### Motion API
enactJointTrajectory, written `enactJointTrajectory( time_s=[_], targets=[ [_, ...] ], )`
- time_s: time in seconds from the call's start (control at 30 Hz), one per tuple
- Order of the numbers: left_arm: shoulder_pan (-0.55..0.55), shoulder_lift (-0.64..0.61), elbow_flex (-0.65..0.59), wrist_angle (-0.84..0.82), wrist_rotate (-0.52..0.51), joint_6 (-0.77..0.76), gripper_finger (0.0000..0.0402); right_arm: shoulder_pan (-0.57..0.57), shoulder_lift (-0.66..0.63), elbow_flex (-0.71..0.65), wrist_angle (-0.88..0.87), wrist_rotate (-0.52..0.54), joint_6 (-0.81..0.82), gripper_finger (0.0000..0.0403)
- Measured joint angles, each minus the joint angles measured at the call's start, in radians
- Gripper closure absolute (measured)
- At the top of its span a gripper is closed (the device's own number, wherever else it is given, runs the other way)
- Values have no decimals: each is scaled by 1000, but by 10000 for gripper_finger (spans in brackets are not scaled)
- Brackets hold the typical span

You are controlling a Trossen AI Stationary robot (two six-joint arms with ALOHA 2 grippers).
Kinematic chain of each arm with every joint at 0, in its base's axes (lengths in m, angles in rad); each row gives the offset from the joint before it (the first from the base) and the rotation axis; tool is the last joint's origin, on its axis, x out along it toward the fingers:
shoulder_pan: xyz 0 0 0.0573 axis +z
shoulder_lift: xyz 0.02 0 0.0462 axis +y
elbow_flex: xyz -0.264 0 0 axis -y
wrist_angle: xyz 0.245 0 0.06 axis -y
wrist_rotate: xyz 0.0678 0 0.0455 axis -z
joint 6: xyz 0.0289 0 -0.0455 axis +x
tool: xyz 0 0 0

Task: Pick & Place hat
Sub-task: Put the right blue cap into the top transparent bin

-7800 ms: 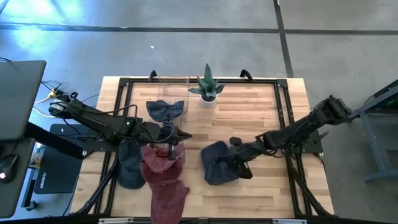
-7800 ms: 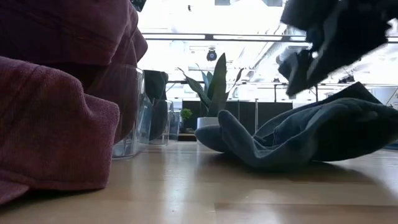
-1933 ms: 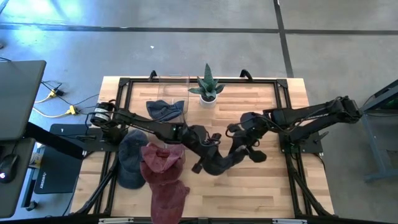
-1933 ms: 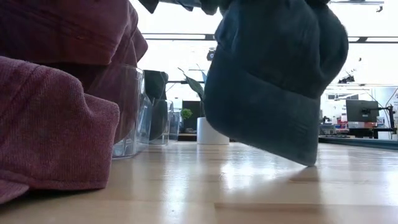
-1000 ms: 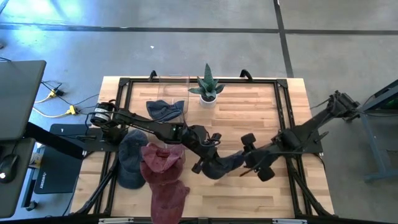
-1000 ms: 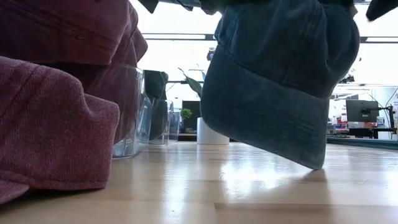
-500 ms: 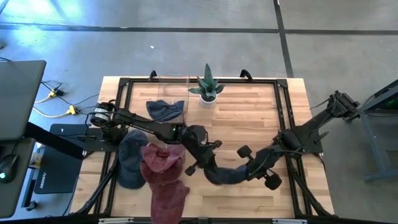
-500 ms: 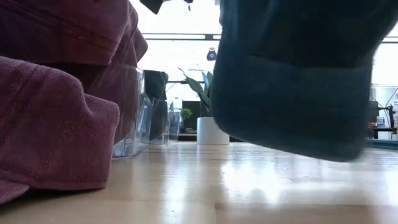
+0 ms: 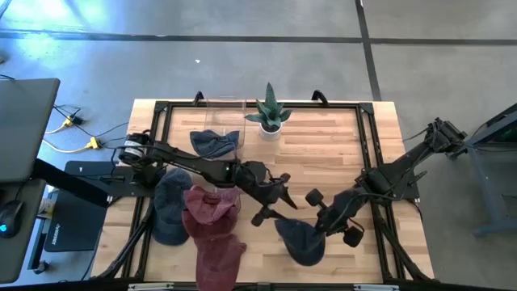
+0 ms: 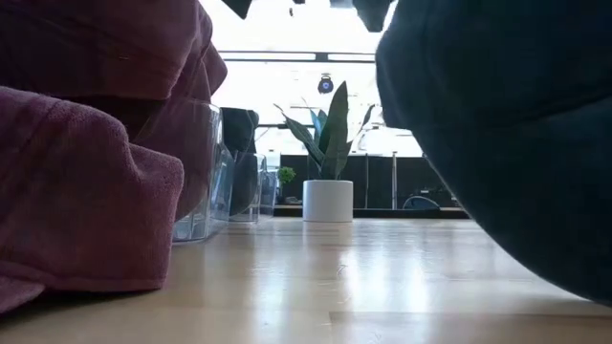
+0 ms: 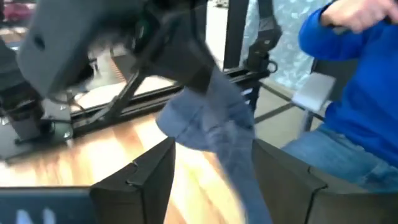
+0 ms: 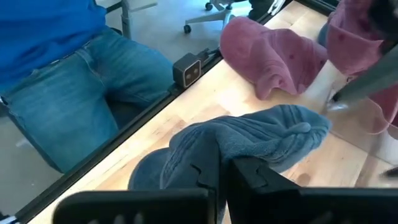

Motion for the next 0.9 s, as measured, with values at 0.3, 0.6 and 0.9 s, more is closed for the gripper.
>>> enactJointTrajectory(
  time_s=[0.3,0.6,0.9],
  targets=[
    [0,162,104,40,237,-154,155,-12,0,0,3,-1,0,397],
    [-21,215,211,-15,630,-153,165,-8,0,0,-49,7,71,397],
    [-31,215,211,-24,632,-127,314,33,0,0,-62,18,94,397]
  ],
)
